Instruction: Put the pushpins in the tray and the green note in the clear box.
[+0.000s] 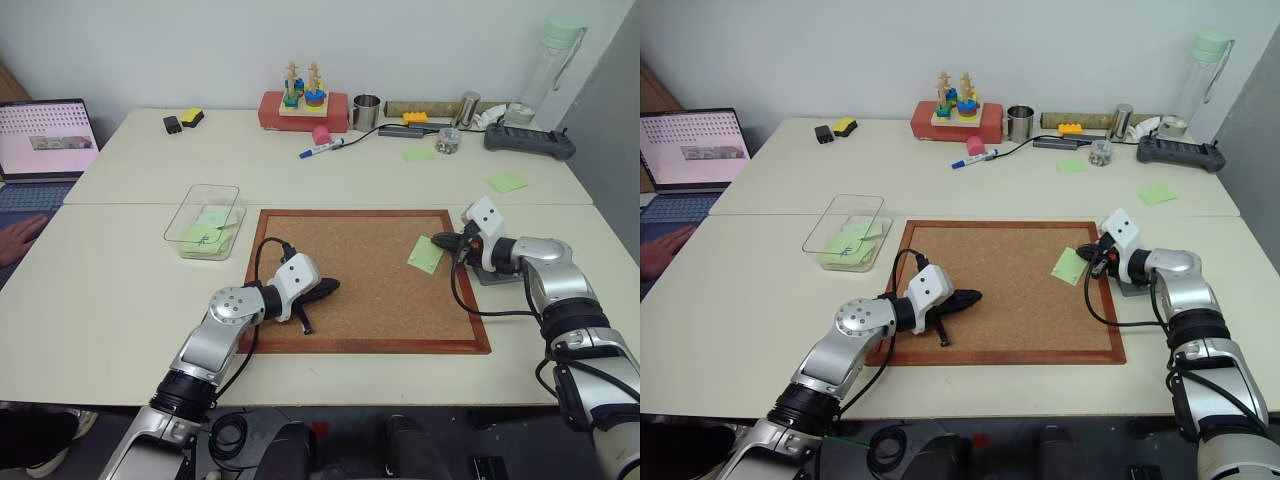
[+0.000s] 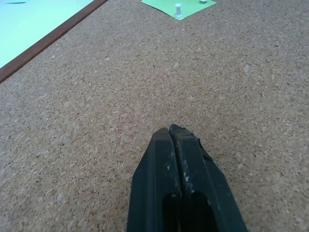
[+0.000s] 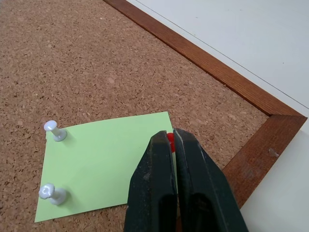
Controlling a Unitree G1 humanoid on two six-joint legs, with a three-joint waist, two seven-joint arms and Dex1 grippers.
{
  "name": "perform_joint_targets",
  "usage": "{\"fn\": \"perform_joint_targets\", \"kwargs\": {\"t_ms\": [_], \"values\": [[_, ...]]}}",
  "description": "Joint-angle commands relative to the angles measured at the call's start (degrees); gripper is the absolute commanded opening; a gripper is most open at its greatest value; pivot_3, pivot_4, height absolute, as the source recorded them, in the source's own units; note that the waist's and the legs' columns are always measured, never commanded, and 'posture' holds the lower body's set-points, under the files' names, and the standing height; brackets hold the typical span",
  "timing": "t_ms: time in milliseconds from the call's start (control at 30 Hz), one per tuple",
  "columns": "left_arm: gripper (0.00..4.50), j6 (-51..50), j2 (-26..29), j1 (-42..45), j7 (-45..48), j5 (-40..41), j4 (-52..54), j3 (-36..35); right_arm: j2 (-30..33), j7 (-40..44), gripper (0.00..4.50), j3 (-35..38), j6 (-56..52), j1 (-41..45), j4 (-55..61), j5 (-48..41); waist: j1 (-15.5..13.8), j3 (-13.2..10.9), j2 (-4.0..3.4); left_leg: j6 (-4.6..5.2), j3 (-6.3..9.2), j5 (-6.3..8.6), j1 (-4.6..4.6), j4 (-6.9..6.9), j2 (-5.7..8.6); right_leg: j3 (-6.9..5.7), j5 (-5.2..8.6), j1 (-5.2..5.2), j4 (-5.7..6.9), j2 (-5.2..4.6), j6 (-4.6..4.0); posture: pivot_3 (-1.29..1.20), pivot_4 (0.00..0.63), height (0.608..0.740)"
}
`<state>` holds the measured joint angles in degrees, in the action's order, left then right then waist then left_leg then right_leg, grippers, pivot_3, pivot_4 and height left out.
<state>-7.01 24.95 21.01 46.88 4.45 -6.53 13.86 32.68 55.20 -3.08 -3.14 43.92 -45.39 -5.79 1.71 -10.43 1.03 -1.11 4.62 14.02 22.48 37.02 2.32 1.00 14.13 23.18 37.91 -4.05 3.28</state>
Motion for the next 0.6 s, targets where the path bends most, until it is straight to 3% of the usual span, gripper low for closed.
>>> {"fn": "perform_joint_targets", "kwargs": {"t_ms": [33, 600], "values": [[0.0, -0.7, 0.5, -0.3, -0.2, -1.5, -1.4, 0.3, 0.1, 2.0, 0.02, 2.2, -0.7, 1.1, 3.3, -2.3, 0.0, 0.0, 0.0, 0.0, 0.0, 0.0, 0.0, 0.0, 0.0, 0.0, 0.0, 0.0, 0.0, 0.0, 0.0, 0.0, 0.15, 0.74], [0.0, -2.3, 1.1, -1.7, 0.7, -2.9, -1.9, 2.3, 0.4, 2.2, 0.02, 4.7, -8.0, -1.7, 14.0, -6.1, 0.1, 0.1, -0.11, 0.0, 0.03, 0.0, -0.08, 0.01, -0.01, 0.04, 0.0, -0.04, 0.04, 0.0, 0.0, 0.0, 0.15, 0.74]]}}
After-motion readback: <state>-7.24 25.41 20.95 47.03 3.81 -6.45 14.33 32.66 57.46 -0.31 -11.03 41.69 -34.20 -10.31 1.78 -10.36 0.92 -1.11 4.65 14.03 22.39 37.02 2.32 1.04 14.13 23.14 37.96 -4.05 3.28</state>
